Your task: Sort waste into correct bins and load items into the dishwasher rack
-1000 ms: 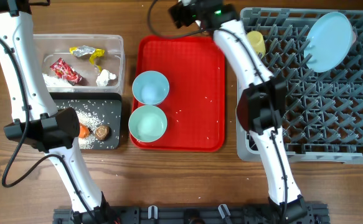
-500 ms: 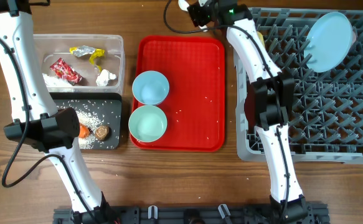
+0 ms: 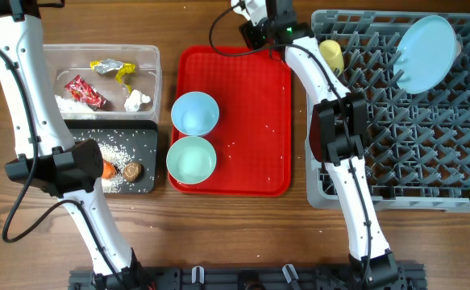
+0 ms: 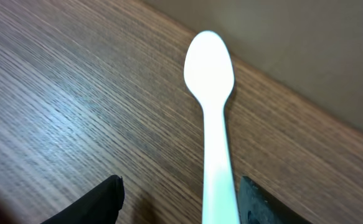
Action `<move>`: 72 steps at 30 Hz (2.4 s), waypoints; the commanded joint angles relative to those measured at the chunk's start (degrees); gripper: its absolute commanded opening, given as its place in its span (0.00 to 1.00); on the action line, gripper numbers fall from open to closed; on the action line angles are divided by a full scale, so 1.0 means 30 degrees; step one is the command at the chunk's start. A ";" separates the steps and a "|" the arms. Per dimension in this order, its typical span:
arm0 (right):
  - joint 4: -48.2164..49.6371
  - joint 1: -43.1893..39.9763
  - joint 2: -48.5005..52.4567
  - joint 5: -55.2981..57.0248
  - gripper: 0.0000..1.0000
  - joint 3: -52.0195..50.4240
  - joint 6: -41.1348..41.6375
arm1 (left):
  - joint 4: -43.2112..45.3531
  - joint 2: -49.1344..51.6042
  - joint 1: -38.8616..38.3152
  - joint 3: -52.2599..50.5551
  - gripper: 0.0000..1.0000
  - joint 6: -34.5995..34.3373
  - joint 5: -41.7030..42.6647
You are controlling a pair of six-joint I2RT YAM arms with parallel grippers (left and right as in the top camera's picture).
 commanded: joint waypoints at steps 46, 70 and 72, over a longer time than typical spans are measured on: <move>-2.1653 -0.6433 -1.1766 0.2237 0.04 -0.1829 0.6317 | 0.0000 0.0109 0.0153 -0.0102 1.00 -0.0102 0.0095; -1.8608 -0.6477 -1.5278 -0.1807 0.79 -0.8495 0.4685 | 0.0000 0.0109 0.0153 -0.0102 1.00 -0.0109 0.0095; -1.9110 -0.6419 -1.6145 -0.3905 0.66 -0.8495 0.4758 | 0.0000 0.0109 0.0153 -0.0102 1.00 -0.0102 0.0095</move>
